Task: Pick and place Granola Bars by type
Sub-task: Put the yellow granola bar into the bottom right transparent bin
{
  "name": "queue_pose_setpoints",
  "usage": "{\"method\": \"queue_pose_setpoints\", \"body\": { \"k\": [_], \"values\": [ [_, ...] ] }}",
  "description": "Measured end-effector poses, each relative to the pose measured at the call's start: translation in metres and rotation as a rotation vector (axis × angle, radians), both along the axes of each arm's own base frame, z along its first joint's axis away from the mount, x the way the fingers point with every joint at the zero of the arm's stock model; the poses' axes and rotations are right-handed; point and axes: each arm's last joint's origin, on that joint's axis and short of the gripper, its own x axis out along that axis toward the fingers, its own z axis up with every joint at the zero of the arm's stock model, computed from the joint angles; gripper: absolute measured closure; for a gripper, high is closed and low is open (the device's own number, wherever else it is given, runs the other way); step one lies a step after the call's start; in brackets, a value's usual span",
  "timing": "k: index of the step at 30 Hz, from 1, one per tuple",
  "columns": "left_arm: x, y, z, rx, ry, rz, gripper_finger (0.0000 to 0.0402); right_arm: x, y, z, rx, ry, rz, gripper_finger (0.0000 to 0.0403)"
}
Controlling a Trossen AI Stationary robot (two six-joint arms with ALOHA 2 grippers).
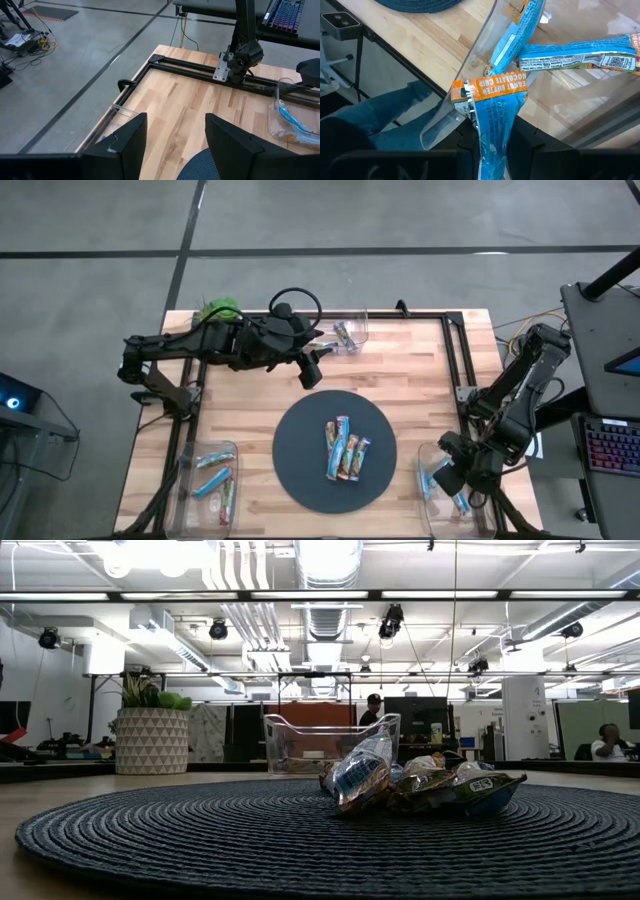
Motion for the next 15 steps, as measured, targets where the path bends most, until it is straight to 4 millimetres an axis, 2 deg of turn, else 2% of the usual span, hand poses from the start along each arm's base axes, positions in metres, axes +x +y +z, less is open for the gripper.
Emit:
{"method": "queue_pose_setpoints", "body": {
  "k": [9,15],
  "values": [
    [0.0,0.0,0.0,-0.001,0.0,0.0,0.0218,0.0,0.0,-0.001,-0.004,0.004,0.0,0.0344],
    [0.0,0.0,0.0,-0.001,0.0,0.0,0.0218,-0.002,-0.003,-0.012,-0.028,0.035,-0.021,0.0344]
  ]
}}
